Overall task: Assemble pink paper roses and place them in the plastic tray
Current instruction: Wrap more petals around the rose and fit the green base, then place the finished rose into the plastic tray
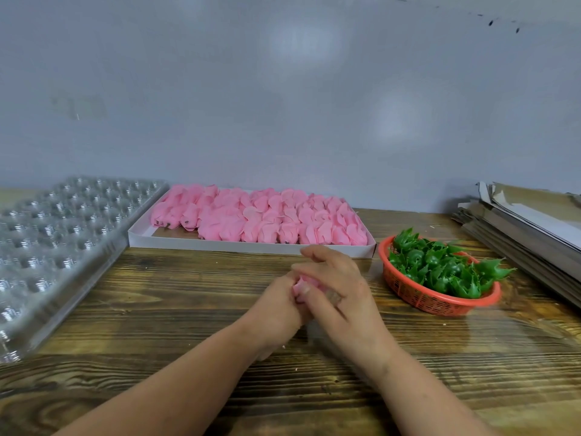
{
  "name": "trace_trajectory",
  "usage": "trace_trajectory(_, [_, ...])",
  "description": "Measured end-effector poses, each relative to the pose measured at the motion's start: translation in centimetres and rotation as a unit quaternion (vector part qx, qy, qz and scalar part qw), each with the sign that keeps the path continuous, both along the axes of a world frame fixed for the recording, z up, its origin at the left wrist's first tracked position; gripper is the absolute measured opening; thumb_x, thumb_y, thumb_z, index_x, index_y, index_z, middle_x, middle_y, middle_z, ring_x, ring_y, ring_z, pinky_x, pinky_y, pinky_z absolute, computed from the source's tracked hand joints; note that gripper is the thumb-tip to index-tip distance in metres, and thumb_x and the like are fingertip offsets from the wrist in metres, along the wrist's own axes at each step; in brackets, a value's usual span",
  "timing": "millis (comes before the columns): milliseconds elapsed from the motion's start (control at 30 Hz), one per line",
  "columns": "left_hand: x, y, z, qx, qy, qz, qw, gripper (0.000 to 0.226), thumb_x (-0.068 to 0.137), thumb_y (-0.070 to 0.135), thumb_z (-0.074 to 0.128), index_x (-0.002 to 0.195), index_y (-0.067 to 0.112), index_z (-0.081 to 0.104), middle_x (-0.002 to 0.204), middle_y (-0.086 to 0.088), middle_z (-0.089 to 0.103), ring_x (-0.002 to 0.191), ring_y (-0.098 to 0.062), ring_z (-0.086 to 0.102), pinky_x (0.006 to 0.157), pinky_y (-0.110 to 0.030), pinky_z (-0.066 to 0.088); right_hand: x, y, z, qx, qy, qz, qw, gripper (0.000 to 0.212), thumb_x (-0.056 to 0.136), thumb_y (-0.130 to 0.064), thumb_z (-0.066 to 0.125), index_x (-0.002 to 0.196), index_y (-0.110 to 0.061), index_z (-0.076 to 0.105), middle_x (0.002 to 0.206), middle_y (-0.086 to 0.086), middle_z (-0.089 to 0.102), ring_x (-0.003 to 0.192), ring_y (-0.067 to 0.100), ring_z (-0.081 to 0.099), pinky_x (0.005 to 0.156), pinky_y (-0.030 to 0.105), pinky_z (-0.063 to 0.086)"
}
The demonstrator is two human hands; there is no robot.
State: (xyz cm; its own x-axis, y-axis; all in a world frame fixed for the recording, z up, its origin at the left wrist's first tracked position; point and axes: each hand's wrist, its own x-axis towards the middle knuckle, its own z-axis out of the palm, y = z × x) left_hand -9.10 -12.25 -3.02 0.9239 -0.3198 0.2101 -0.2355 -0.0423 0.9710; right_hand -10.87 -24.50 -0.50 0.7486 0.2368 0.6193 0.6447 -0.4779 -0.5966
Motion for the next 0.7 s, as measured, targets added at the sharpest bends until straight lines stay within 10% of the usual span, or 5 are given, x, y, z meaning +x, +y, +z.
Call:
trace_trajectory(167, [0.1,0.0,-0.1,0.014,0.032,0.005,0.999,0.034,0.083,-0.002,0.069,0.113,0.012,0.062,0.108,-0.014,0.069,0.104,-0.028,0.064,0.096,-0.043,0.049,0.9,-0.7,0.4,0.254,0.2,0.027,0.946,0.017,0.083,0.003,0.062,0.076,-0.007,0.074,0.095,0.0,0.07,0.089,0.007,0.064,0.083,0.027,0.05])
trace_trajectory(300, [0.0,0.0,0.0,0.056,0.02,-0.007,0.998,0.03,0.082,-0.005,0.065,0.104,0.016,0.061,0.095,-0.005,0.065,0.088,-0.011,0.059,0.083,-0.025,0.049,1.4,-0.8,-0.1,0.335,0.306,0.067,0.889,0.017,0.08,0.003,0.062,0.072,-0.007,0.072,0.087,0.007,0.07,0.072,0.015,0.066,0.064,0.028,0.053])
trace_trajectory(533, [0.0,0.0,-0.2,0.041,0.029,0.001,0.999,0.028,0.082,0.002,0.07,0.103,0.019,0.066,0.098,0.001,0.071,0.094,-0.012,0.065,0.086,-0.023,0.052,1.9,-1.0,-0.7,0.352,0.3,0.054,0.885,0.013,0.085,-0.005,0.059,0.081,-0.001,0.071,0.079,0.011,0.07,0.075,0.021,0.064,0.069,0.032,0.051])
trace_trajectory(700, [0.3,0.5,-0.1,0.026,0.029,0.064,0.997,0.023,0.085,0.006,0.07,0.079,0.024,0.057,0.06,0.025,0.061,0.059,0.012,0.056,0.056,-0.003,0.04,2.6,-1.5,-1.3,0.324,0.256,-0.01,0.911,0.02,0.087,-0.013,0.059,0.084,0.004,0.069,0.081,0.015,0.068,0.081,0.02,0.06,0.082,0.036,0.046])
